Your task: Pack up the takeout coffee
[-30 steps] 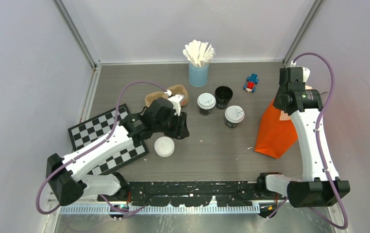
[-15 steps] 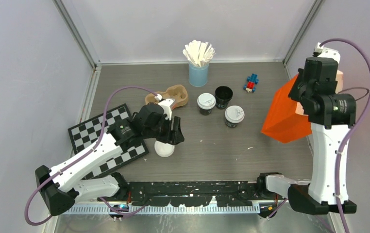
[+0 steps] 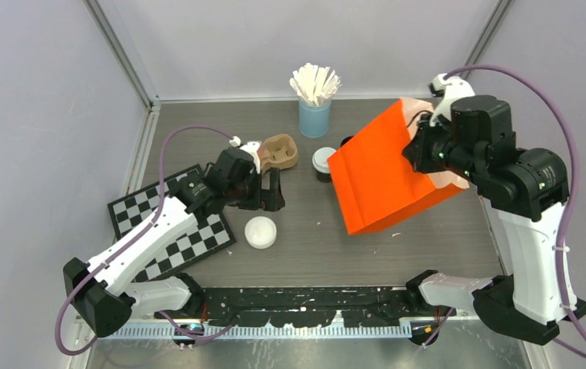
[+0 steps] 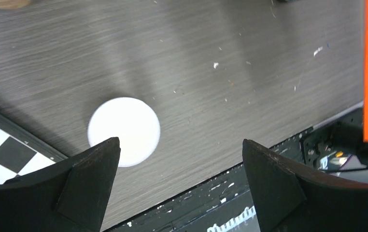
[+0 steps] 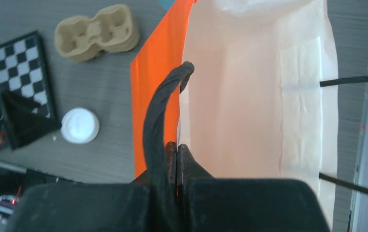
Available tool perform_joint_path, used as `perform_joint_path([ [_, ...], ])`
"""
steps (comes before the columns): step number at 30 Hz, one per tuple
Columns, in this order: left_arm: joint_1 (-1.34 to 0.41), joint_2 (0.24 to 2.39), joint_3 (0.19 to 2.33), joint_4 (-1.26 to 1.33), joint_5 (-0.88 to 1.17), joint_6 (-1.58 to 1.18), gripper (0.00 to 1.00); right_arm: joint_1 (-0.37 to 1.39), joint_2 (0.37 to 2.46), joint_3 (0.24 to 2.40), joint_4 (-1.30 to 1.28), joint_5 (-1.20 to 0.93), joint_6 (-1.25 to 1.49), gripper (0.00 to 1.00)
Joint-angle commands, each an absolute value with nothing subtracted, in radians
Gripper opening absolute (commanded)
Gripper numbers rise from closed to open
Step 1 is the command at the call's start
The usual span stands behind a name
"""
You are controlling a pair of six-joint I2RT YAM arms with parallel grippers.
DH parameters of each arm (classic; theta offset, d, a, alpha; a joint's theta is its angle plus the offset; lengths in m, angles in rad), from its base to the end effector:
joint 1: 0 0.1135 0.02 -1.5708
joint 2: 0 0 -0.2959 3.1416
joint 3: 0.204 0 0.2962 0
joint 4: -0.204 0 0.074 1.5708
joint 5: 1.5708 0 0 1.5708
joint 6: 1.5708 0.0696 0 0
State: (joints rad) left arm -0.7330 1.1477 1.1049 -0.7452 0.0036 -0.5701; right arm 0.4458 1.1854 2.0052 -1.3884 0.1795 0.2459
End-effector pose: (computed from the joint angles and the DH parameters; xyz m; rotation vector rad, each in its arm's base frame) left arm 0.2169 -0.1957 0.3290 0.2012 2.4426 -0.6169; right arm 0.1704 0.0676 0.5640 -0.1083 2.1340 0.2156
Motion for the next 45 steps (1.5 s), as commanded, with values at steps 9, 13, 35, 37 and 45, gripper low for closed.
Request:
perform_joint_path([
  [9, -0.510, 1.103, 1.184, -0.799, -0.039, -0.706, 1.00, 0.701, 1.225, 1.884, -1.255, 0.067, 0.176, 0.00],
  [13, -0.475, 1.093, 1.159, -0.775, -0.026, -0.754, 0.96, 0.762, 1.226, 1.756, -1.183, 0.062, 0.090, 0.00],
  [35, -0.420, 1.126, 1.100, -0.786, 0.194, -0.716, 0.87, 1.023, 1.269, 1.472, -0.929, 0.254, 0.021, 0.02],
  [37, -0.420, 1.124, 1.101, -0.798, 0.194, -0.713, 0.87, 1.023, 1.267, 1.472, -0.919, 0.255, 0.025, 0.02],
  [45, -0.420, 1.126, 1.104, -0.831, 0.192, -0.667, 0.91, 1.024, 1.253, 1.443, -0.907, 0.217, 0.074, 0.04],
])
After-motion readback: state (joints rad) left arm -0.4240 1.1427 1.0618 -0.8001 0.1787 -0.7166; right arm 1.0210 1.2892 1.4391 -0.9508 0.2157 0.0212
